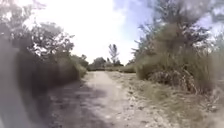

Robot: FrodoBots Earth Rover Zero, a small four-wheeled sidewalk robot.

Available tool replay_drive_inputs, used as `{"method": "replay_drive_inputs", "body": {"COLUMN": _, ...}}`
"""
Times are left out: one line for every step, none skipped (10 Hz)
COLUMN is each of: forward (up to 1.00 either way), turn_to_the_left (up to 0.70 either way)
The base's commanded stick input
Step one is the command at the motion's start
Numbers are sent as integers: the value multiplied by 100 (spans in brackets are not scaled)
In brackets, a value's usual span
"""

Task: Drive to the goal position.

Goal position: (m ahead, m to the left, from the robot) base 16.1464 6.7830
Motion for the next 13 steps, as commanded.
{"method": "replay_drive_inputs", "body": {"forward": 90, "turn_to_the_left": 0}}
{"method": "replay_drive_inputs", "body": {"forward": 90, "turn_to_the_left": 0}}
{"method": "replay_drive_inputs", "body": {"forward": 90, "turn_to_the_left": 0}}
{"method": "replay_drive_inputs", "body": {"forward": 90, "turn_to_the_left": 0}}
{"method": "replay_drive_inputs", "body": {"forward": 90, "turn_to_the_left": 0}}
{"method": "replay_drive_inputs", "body": {"forward": 90, "turn_to_the_left": 0}}
{"method": "replay_drive_inputs", "body": {"forward": 90, "turn_to_the_left": 0}}
{"method": "replay_drive_inputs", "body": {"forward": 90, "turn_to_the_left": 0}}
{"method": "replay_drive_inputs", "body": {"forward": 90, "turn_to_the_left": 0}}
{"method": "replay_drive_inputs", "body": {"forward": 90, "turn_to_the_left": 0}}
{"method": "replay_drive_inputs", "body": {"forward": 90, "turn_to_the_left": 0}}
{"method": "replay_drive_inputs", "body": {"forward": 90, "turn_to_the_left": 0}}
{"method": "replay_drive_inputs", "body": {"forward": 91, "turn_to_the_left": 0}}
